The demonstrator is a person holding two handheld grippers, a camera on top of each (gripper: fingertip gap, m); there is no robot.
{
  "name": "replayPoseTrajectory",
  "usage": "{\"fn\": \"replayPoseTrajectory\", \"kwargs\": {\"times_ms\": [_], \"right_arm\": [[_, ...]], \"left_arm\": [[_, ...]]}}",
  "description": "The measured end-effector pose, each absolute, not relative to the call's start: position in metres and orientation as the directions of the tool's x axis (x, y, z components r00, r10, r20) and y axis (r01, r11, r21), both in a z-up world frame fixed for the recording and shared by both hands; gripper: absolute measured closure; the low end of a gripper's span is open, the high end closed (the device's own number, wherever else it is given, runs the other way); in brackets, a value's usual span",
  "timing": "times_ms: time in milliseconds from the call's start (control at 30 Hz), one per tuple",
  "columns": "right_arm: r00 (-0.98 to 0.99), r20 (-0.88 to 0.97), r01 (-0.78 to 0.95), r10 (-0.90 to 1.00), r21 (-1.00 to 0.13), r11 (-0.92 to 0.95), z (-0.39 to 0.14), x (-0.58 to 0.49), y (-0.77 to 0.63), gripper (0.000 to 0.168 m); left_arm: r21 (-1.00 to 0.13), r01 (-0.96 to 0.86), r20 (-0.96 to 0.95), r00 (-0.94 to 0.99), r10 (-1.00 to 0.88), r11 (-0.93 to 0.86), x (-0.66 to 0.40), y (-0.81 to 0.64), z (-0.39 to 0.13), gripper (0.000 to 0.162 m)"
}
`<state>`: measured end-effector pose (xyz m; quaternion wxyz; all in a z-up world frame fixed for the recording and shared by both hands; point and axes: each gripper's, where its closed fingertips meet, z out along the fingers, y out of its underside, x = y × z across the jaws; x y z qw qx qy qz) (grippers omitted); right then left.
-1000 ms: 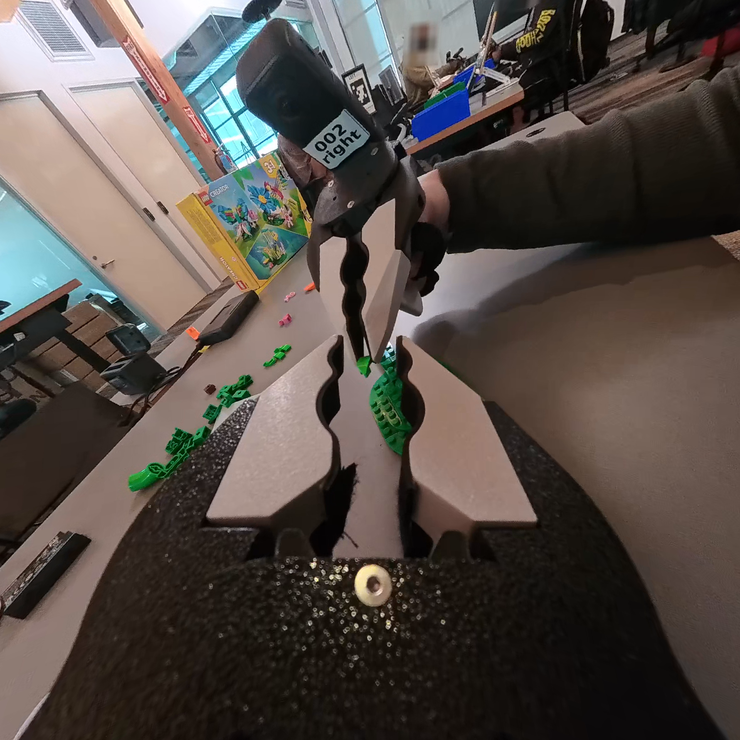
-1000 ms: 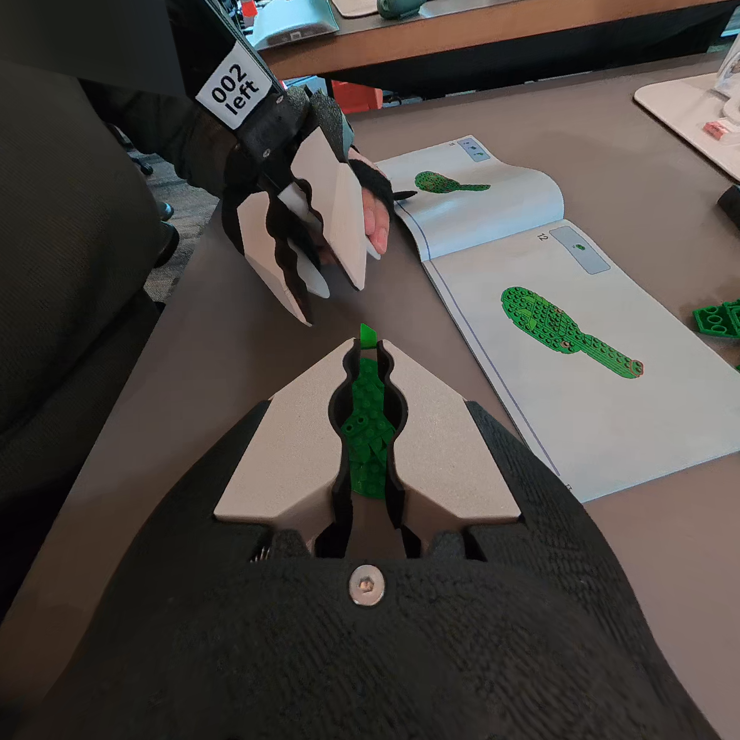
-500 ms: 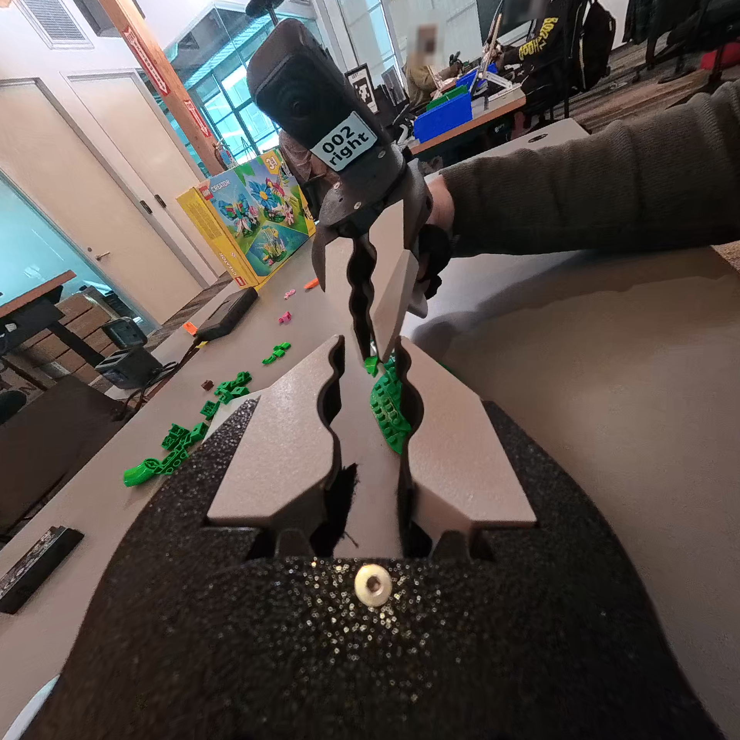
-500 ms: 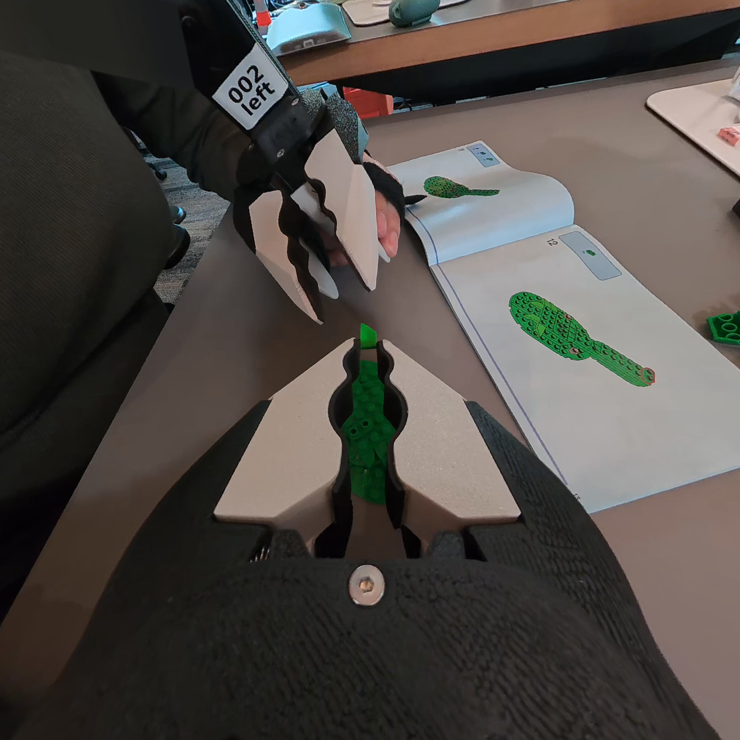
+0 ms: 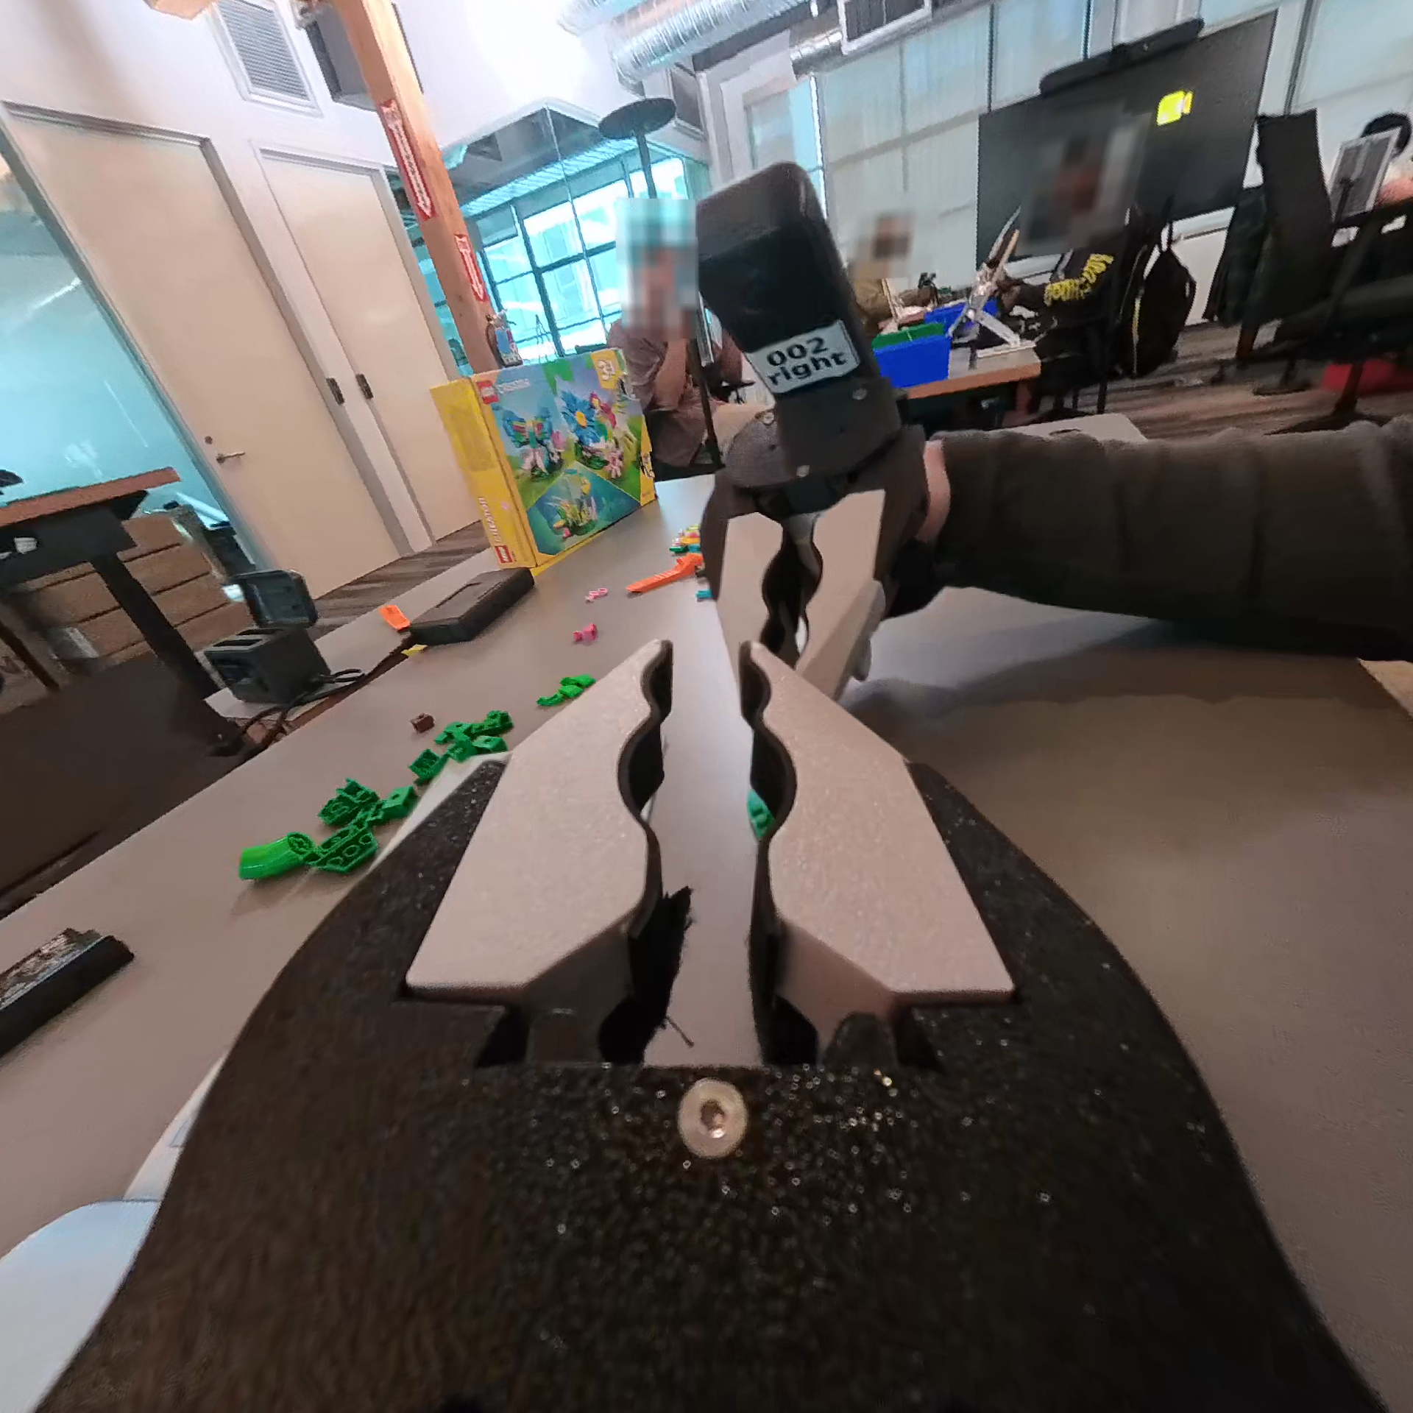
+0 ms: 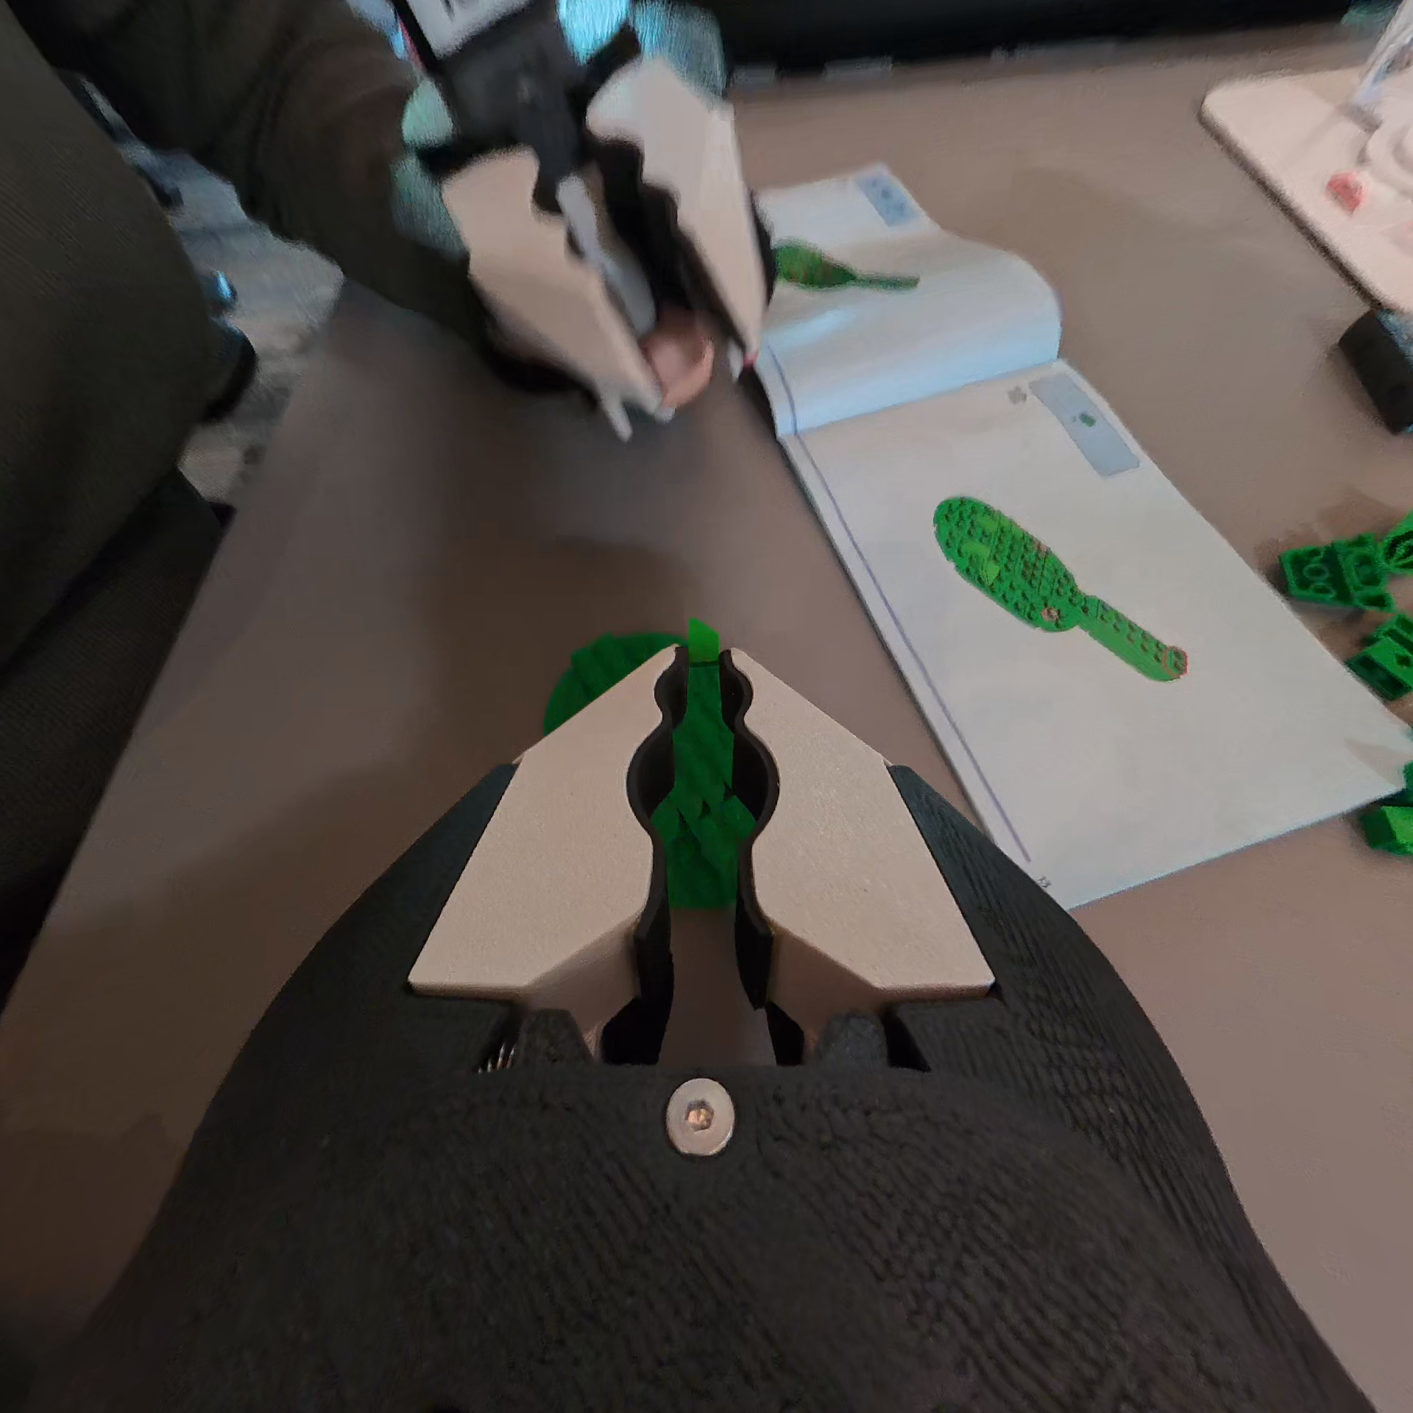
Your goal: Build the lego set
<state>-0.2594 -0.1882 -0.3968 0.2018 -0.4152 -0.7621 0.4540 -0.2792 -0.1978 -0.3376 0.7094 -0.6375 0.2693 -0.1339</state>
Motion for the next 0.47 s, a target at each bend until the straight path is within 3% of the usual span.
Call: {"fn": "replayPoseTrajectory", "kwargs": {"times_ms": [200,333,467], "right_arm": [[-0.614,-0.045,0.464,0.788,-0.828,0.315,-0.404,-0.258,-0.201,0.161],[-0.625,-0.031,0.459,0.78,-0.823,0.335,-0.405,-0.258,-0.204,0.162],[-0.646,-0.022,0.463,0.763,-0.806,0.369,-0.41,-0.26,-0.208,0.161]], "left_arm": [[-0.96,-0.234,-0.282,0.798,-0.532,0.157,-0.277,-0.197,-0.344,0.149],[-0.892,-0.413,-0.431,0.654,-0.621,0.183,-0.258,-0.207,-0.368,0.144],[-0.832,-0.506,-0.525,0.581,-0.622,0.228,-0.258,-0.212,-0.379,0.152]]}}
